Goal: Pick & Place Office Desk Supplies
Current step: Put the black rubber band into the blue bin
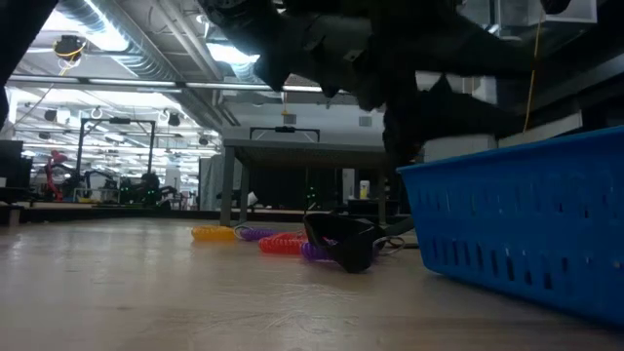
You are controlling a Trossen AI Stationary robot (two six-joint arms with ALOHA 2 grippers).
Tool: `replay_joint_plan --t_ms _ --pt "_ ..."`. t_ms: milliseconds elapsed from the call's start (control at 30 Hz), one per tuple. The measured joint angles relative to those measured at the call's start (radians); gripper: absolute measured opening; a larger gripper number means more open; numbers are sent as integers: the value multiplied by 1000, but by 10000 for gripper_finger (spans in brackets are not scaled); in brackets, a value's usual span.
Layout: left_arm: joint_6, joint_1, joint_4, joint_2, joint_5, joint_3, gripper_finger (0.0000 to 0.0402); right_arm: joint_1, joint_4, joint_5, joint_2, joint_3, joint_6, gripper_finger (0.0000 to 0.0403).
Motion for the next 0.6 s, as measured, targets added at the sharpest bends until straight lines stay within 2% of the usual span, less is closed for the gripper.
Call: replay_joint_plan --t_ms 100,167,267,333,467,600 --pt "-44 51 -4 -40 -25 27 189 0 104 -46 4 0 3 143" --pt "-46 85 -4 -82 -62 43 183 0 218 -122 32 1 -24 143" --pt "-18 133 -29 -175 -118 44 172 0 369 -237 95 0 -89 143" --pt "3 164 -90 -252 -128 43 164 0 443 -263 144 0 -122 143" --pt "74 209 -226 -425 -186 43 156 0 542 -197 270 0 -166 143" --pt "138 220 -410 -605 -334 43 155 0 662 -22 437 1 -118 143"
